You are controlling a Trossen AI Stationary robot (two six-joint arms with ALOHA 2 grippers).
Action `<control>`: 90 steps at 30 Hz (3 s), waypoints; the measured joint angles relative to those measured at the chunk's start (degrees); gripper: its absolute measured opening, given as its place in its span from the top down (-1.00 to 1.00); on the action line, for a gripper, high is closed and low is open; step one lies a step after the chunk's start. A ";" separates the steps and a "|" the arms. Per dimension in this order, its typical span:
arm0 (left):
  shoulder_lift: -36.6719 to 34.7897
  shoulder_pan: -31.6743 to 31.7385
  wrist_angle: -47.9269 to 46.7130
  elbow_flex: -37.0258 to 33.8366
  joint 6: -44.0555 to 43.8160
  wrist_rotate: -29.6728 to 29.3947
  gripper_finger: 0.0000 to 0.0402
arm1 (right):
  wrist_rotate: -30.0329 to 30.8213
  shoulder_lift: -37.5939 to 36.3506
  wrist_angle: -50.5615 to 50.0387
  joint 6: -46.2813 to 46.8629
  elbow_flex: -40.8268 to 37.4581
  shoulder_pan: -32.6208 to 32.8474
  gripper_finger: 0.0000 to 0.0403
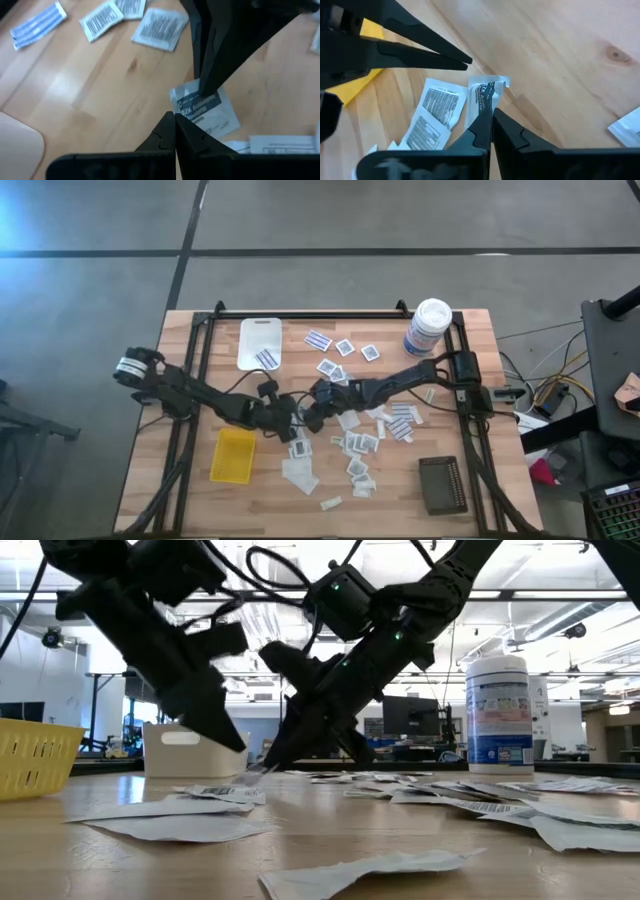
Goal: Pick & Place First Aid Supplies
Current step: Put the towelette pack into the black bin
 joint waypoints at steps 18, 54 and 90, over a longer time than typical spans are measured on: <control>-14.43 -0.04 -3.87 0.09 5.87 -0.06 1.00 | 0.82 -17.73 -11.63 -6.94 -6.26 2.45 0.96; -21.98 0.00 -11.60 -0.57 3.63 -0.07 1.00 | -2.37 -66.24 -45.89 18.00 -24.87 27.19 0.96; -21.96 -0.04 -11.60 -0.57 6.60 -0.03 1.00 | -5.64 -47.24 -45.65 62.13 -24.87 53.02 0.96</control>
